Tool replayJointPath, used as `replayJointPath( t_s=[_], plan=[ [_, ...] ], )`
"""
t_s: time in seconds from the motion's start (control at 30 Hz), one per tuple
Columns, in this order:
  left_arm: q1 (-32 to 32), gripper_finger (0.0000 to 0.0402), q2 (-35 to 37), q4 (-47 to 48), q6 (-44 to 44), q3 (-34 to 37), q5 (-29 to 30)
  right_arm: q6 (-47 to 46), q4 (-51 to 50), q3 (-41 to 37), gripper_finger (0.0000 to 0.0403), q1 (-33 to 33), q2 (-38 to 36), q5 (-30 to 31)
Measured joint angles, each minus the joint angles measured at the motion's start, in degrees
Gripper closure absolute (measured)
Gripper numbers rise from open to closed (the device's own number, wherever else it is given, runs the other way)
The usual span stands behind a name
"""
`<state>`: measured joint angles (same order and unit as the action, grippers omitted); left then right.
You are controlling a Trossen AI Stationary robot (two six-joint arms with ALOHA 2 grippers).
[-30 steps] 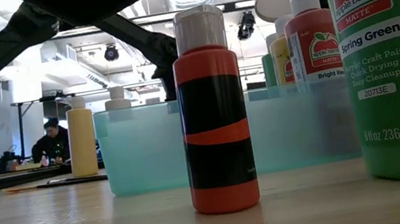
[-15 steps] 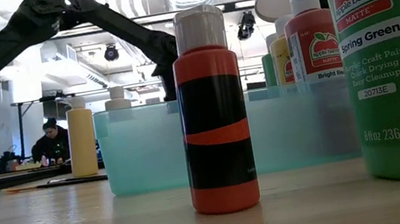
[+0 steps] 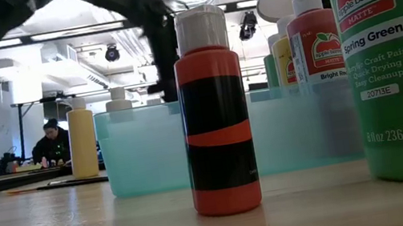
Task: Pick & Place Paint Supplies
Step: Put the gold paintbrush into the yellow cup
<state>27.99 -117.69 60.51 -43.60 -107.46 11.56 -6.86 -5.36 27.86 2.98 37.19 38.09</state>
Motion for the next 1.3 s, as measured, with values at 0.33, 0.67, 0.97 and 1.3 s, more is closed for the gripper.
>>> replayJointPath(
  t_s=[0.33,0.67,0.97,1.3],
  plan=[
    [-7.09,0.0401,12.1,-2.5,-3.07,-0.04,10.2,-2.51,0.15,0.0,0.0301,-0.04,-0.05,-0.04],
    [-21.3,0.0401,19.47,-4.61,-12.71,-0.11,17.16,-4.71,1.65,0.0,0.0311,0.0,-0.05,-1.06],
    [-32.88,0.0401,19.15,-9.94,-36.81,2.9,33.62,-7.76,12.67,0.02,0.034,0.0,0.32,-24.43],
    [-39.01,0.0401,19.15,-38.33,-68.59,11.37,37.18,-11.91,15.63,0.04,0.0325,-0.04,1.16,-33.66]
  ],
)
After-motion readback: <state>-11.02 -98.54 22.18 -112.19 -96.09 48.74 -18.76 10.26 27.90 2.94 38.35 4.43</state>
